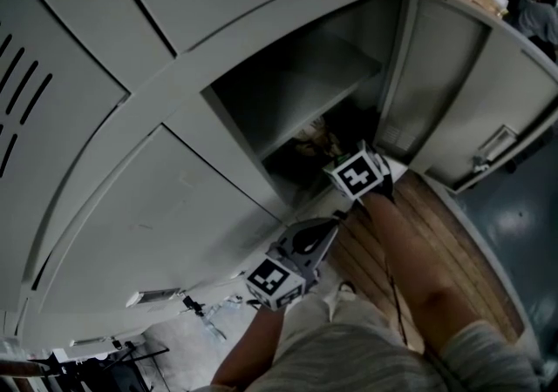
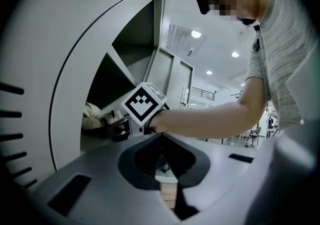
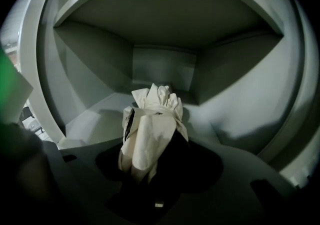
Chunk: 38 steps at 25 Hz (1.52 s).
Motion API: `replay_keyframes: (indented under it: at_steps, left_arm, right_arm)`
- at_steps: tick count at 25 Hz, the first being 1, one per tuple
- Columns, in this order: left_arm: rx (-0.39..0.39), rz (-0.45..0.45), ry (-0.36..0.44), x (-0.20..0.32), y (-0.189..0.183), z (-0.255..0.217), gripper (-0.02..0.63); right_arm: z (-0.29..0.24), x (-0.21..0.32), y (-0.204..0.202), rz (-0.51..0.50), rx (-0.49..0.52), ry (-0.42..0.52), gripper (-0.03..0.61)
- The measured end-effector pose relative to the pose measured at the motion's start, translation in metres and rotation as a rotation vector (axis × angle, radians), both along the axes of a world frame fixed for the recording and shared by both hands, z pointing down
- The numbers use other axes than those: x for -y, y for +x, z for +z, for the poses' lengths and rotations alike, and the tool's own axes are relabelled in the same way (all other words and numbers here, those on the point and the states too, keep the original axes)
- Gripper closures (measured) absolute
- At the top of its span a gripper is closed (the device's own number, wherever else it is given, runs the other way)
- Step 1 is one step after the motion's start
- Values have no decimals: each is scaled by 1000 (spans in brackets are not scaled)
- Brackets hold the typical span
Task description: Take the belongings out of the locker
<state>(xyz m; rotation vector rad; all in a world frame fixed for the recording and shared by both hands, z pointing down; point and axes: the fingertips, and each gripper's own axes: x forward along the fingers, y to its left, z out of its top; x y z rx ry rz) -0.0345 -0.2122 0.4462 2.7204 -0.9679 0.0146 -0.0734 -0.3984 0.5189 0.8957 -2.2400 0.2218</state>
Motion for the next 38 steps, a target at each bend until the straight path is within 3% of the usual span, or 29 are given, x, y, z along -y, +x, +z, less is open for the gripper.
replay_keyframes:
  at_steps: [17,38]
  left_arm:
    - [14,31,7,-7,6,4,612]
    - [58,145,8,-16,47,10,612]
  right_arm:
    - [-7,-43,30,41,66,-10,344]
    - [-37,-152,129,143,453,100,350]
